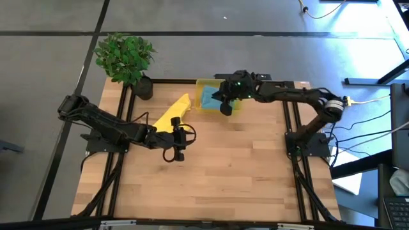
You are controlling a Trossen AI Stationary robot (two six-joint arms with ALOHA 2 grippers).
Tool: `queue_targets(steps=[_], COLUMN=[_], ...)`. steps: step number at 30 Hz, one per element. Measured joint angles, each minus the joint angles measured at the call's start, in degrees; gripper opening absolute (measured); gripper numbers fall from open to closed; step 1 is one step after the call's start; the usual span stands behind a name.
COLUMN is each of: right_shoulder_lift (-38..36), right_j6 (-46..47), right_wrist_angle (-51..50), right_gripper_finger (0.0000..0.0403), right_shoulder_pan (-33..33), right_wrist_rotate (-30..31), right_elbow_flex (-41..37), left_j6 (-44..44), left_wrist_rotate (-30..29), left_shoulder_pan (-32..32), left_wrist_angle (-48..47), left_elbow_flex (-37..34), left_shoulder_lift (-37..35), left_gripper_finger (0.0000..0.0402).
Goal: Fold microfiber towels
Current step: Fold the yellow microfiber cloth
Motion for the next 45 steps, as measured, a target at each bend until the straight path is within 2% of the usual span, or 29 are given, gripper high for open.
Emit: queue_targets(steps=[6,8,11,15,18,24,27,31,36,42,45], right_shoulder_lift=[-5.9,-6.5,-6.5,-6.6,-6.8,-6.8,-6.8,-6.8,-6.8,-6.8,-6.8], right_j6=[-0.1,-0.1,-0.3,-1.6,-1.6,0.9,2.0,1.6,1.6,1.6,1.5], right_wrist_angle=[-4.5,-6.0,-6.0,-4.7,-5.0,-10.4,-11.8,-11.4,-11.8,-12.3,-12.2], right_gripper_finger=[0.0055,0.0055,0.0055,0.0055,0.0055,0.0055,0.0055,0.0055,0.0055,0.0055,0.0055], right_shoulder_pan=[8.2,11.8,17.1,23.0,25.9,27.4,28.3,30.1,32.0,33.9,34.5], right_wrist_rotate=[0.0,0.3,2.5,6.7,6.9,7.1,7.2,7.1,7.2,7.9,8.0], right_elbow_flex=[0.0,0.0,0.0,0.0,0.0,0.0,0.0,0.0,0.0,0.0,0.0], left_j6=[-11.6,-15.5,-16.3,-16.9,-20.0,-30.2,-33.5,-32.6,-31.9,-33.8,-36.3], left_wrist_rotate=[-2.3,-2.4,-1.6,3.0,5.7,12.0,15.9,19.2,19.2,19.9,19.5], left_shoulder_pan=[2.0,2.4,2.9,3.6,3.6,3.6,3.5,2.1,1.3,2.3,2.4], left_wrist_angle=[-16.1,-18.8,-21.6,-30.3,-37.3,-55.1,-61.0,-61.0,-60.4,-57.8,-56.6], left_elbow_flex=[-0.1,-1.1,-2.3,-2.3,-2.3,-2.3,-2.3,-2.3,-2.8,-10.1,-11.5], left_shoulder_lift=[0.0,0.0,0.0,0.0,0.0,0.0,0.0,0.0,0.0,0.0,-0.1], left_gripper_finger=[0.0114,0.0114,0.0114,0.0114,0.0114,0.0114,0.0114,0.012,0.0153,0.0209,0.0226])
